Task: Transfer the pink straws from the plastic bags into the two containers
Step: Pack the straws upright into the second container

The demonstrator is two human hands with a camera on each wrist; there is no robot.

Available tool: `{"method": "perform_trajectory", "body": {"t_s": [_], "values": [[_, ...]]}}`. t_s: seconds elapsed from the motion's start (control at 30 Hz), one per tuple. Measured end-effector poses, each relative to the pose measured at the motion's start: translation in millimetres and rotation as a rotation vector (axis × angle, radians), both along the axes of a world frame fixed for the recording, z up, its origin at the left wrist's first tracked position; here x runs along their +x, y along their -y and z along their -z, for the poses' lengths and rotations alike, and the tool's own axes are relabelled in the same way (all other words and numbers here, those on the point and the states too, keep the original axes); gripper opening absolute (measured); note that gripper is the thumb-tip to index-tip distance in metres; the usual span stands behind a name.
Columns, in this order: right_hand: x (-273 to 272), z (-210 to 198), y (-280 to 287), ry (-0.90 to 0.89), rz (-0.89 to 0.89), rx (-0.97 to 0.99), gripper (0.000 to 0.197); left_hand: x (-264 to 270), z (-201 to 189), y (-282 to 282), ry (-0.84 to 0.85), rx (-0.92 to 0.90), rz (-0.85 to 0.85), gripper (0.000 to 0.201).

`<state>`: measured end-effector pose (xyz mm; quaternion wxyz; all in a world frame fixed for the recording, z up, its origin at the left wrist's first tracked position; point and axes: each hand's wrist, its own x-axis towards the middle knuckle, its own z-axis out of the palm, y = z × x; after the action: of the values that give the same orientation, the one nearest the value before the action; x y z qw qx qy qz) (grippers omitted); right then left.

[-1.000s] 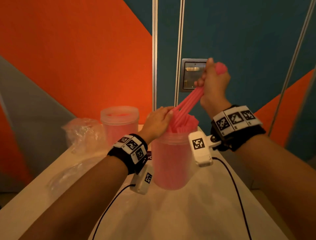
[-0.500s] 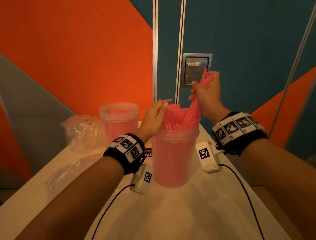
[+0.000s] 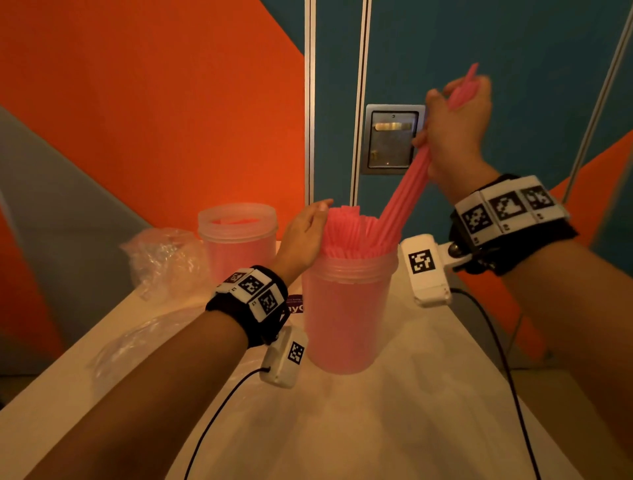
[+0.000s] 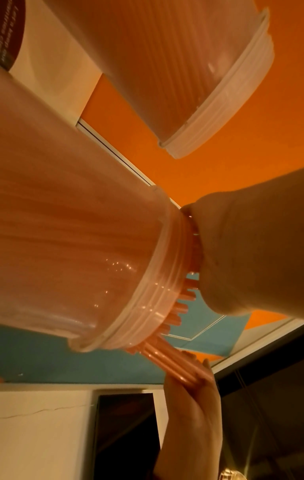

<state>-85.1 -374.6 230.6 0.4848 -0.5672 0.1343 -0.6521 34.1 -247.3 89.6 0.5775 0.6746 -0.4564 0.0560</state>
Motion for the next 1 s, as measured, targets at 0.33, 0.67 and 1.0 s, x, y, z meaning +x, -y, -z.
{"method": "perform_trajectory", "body": {"t_s": [0.33,0.67,1.0], "values": [[14.9,80.6,-12.0,-0.869,-0.327,-0.008,0.046,-1.4,1.4,3.6,-0.019,-0.046,-0.037,0.039],[7.3,64.7,-4.3,-0.350,-0.148,-0.464,0.111,11.3,-16.0,1.5,-0.169,-0.034,-0.086,0.050],[12.3,101.3,-0.9,-0.795,-0.115,-0.218,0.045,2.3,-11.0,0.4,-0.318,-0.025,-0.078,0.046]]}}
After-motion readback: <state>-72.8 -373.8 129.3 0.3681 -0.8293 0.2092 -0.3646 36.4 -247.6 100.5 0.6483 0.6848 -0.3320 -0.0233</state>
